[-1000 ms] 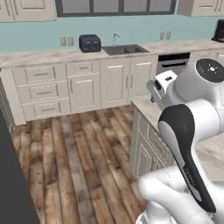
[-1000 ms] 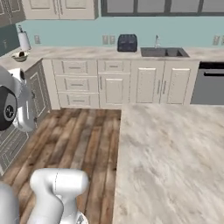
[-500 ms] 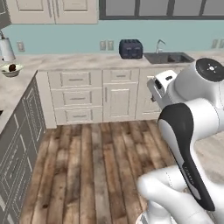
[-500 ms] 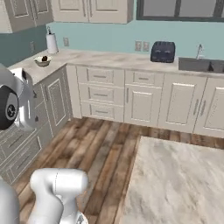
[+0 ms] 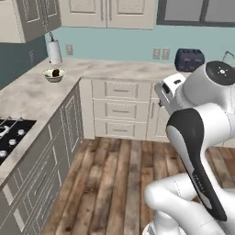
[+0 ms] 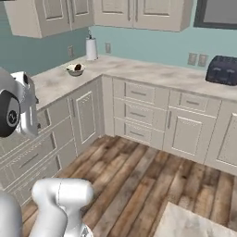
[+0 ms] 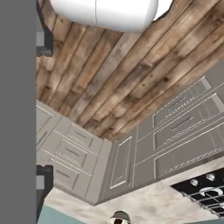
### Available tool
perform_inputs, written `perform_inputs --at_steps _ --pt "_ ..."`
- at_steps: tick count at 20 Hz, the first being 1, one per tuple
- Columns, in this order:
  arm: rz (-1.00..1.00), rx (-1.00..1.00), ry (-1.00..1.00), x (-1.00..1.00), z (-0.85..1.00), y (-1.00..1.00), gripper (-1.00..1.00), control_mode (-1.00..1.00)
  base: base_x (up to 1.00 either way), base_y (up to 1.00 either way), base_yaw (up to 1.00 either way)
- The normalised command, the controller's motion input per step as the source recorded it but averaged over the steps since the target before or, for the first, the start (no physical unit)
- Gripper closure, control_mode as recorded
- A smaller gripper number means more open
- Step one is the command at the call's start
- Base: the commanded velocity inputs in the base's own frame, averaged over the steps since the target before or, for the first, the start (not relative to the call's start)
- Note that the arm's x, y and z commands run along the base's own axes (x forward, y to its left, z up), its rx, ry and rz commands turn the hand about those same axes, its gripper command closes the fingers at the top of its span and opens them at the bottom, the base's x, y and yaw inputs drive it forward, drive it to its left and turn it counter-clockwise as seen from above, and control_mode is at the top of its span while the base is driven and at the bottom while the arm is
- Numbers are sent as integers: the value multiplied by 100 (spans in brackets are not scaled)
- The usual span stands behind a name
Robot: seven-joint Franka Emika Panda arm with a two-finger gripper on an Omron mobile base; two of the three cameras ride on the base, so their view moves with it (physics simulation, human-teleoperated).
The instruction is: Place the bowl with the squash and lemon on the top shelf of the fridge. Place the bowl with the steak and chicken drumstick on the second highest shelf of the fridge.
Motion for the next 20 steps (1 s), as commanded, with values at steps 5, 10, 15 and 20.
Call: perform_inputs --at_steps 5,10,15,20 --pt "0 0 0 0 0 0 -100 100 100 0 45" --pt "0 0 0 0 0 0 -100 100 100 0 49" --pt "0 0 0 0 0 0 -100 100 100 0 49" --pt "0 0 0 0 0 0 -100 100 100 -6 48"
